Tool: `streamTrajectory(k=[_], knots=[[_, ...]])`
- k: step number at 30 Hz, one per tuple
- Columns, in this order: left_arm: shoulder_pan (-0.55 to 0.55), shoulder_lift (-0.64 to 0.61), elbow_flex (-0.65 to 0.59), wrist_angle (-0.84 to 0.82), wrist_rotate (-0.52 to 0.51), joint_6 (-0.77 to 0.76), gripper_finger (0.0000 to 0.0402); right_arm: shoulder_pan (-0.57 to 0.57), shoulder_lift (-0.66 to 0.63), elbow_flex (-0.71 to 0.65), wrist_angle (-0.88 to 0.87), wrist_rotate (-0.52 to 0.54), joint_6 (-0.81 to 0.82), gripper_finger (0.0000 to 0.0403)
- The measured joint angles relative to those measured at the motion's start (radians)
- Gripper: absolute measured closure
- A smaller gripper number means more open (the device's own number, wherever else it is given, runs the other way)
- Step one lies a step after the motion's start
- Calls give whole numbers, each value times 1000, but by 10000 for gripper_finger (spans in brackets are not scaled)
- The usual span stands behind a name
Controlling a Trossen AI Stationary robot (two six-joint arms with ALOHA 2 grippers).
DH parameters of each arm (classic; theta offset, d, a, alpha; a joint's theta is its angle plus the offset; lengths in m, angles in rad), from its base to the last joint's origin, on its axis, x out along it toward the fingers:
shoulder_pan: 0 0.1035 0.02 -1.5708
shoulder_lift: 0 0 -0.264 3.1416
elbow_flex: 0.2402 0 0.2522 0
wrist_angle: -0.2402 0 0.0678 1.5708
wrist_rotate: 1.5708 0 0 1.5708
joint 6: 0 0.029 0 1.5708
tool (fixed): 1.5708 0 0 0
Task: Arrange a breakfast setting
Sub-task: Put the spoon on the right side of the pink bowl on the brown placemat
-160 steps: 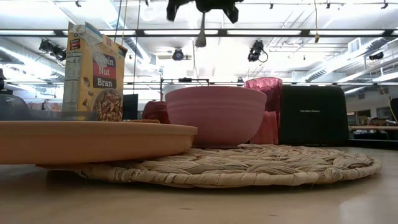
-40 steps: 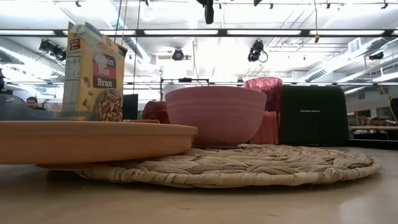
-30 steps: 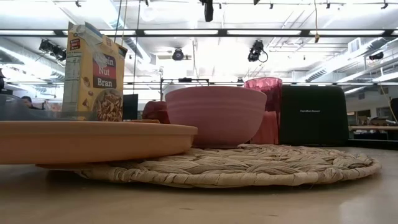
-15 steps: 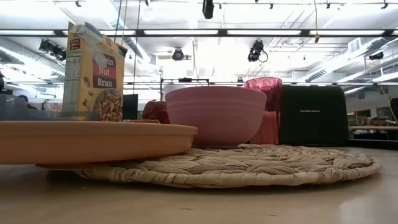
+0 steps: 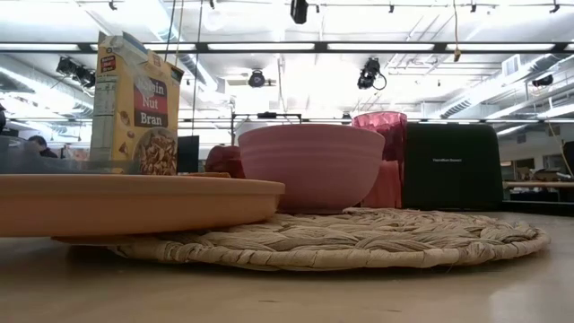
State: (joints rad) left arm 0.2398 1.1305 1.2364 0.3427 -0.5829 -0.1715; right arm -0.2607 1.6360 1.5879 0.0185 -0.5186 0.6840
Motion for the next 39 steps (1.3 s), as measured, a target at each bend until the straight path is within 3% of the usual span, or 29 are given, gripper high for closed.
streamTrajectory(k=[8,11,20,26,33,39], knots=[[0,0,0,8,6,0,387,-4,0,0,2,-15,54,386],[0,0,1,-5,5,1,368,-4,0,0,4,-18,57,390],[-7,-12,2,-79,5,3,232,-4,-5,0,7,-30,57,395],[-45,-93,0,-148,20,81,139,1,-77,0,-100,-8,69,395],[-168,-220,1,-312,26,120,110,100,-234,0,-403,173,100,395],[-277,-250,1,-479,27,54,109,375,-366,-87,-543,513,358,395]])
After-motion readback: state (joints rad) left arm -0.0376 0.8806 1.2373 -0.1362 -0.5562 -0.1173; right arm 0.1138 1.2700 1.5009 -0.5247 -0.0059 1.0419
